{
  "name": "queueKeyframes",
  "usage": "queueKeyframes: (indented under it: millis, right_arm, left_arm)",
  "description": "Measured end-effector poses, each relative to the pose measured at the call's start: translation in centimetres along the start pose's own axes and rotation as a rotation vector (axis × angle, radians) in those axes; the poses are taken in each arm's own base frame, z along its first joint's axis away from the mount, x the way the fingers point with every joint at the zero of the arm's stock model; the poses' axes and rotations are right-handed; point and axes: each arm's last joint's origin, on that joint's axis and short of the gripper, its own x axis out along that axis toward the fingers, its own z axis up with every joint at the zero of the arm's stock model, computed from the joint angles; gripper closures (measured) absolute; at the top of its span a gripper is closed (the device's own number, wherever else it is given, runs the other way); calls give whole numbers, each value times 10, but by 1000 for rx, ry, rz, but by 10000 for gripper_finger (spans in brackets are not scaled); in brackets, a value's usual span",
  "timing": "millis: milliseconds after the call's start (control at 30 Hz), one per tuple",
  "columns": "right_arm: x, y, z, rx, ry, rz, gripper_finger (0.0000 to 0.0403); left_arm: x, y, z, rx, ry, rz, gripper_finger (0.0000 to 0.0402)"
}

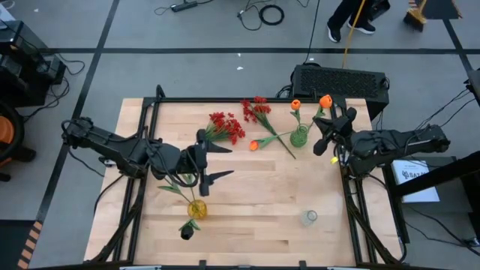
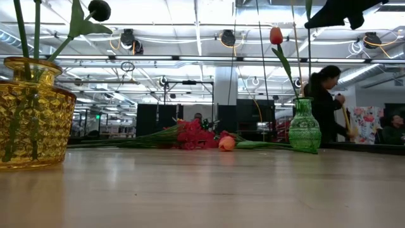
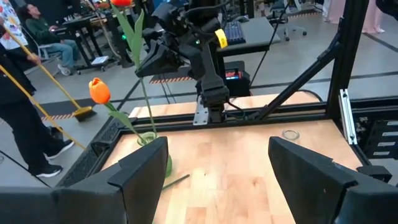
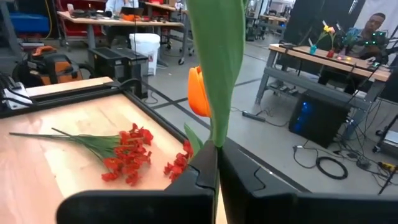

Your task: Sort flowers into vase by color

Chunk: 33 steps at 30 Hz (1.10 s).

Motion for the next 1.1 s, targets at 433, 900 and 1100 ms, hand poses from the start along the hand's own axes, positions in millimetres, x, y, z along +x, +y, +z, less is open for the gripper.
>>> queueKeyframes:
  millis: [433,900,1100]
  right_arm:
    - [15,-2,-2,-16,31,-108,402]
    - [34,9,-4,-1,58,-136,402]
    - [42,10,-8,11,89,-176,402]
  left_arm:
    - [20,-2,-7,-6,9,23,116]
    - [20,-2,-5,-11,-12,20,116]
    - [20,-2,-5,-11,-12,20,116]
